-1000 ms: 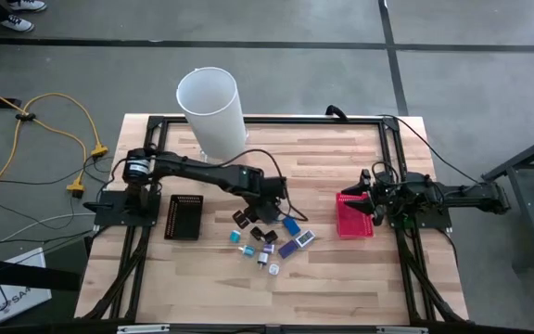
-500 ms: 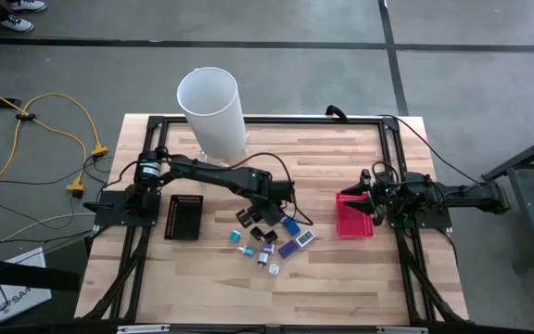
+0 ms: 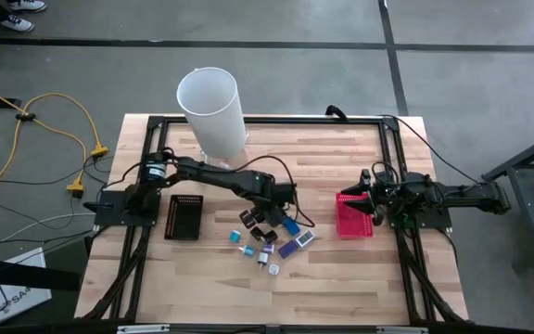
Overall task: Pick & Place Office items
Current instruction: Put the blue digital timer into the black bin
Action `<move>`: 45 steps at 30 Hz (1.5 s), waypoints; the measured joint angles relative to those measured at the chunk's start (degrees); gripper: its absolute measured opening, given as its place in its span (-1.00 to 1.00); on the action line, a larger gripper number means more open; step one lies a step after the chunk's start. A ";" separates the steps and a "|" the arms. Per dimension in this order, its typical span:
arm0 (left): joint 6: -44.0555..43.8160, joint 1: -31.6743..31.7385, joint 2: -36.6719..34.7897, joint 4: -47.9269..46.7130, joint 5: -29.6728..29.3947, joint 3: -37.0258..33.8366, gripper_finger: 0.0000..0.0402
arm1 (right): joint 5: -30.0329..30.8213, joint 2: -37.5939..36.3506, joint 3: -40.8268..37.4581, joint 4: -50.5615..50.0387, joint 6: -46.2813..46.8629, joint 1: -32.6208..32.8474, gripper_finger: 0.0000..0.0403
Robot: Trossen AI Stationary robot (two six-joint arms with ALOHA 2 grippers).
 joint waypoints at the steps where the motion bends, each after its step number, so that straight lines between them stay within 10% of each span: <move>1: 0.00 0.00 0.12 0.72 0.00 0.05 -0.09 | 0.02 0.00 0.01 0.02 0.00 0.00 -0.14; 45: 0.68 0.00 0.83 -1.14 -0.79 1.57 -0.08 | 0.04 0.00 0.02 -0.06 0.00 0.00 -0.14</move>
